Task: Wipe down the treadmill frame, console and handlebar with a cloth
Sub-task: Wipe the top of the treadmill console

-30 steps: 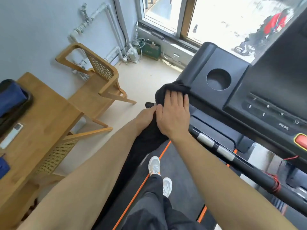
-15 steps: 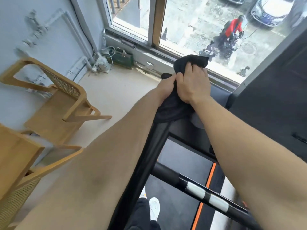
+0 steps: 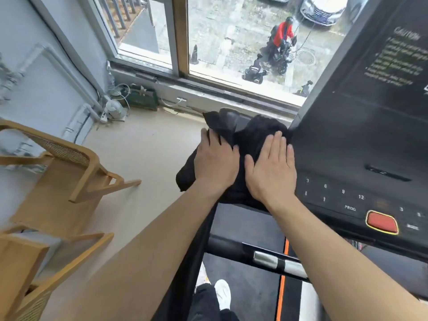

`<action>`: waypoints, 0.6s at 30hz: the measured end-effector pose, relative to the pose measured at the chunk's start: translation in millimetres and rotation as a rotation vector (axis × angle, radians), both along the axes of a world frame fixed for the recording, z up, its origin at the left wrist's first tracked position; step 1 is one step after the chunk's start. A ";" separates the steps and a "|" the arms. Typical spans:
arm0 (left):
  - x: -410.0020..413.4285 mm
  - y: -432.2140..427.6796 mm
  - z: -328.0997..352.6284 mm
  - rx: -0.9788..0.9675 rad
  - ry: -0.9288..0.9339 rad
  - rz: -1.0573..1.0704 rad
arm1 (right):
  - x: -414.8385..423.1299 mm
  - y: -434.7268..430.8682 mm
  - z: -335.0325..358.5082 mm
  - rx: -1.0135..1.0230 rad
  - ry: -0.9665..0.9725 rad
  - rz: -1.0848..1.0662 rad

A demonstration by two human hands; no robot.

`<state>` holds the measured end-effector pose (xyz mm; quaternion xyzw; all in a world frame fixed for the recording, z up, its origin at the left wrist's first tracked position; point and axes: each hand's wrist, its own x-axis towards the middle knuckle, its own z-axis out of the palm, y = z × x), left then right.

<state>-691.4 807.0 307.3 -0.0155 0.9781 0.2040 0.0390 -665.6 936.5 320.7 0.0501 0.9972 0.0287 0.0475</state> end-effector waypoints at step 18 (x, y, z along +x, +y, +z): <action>-24.0 13.6 5.9 -0.292 0.142 -0.595 | 22.6 10.4 1.9 0.073 -0.001 0.110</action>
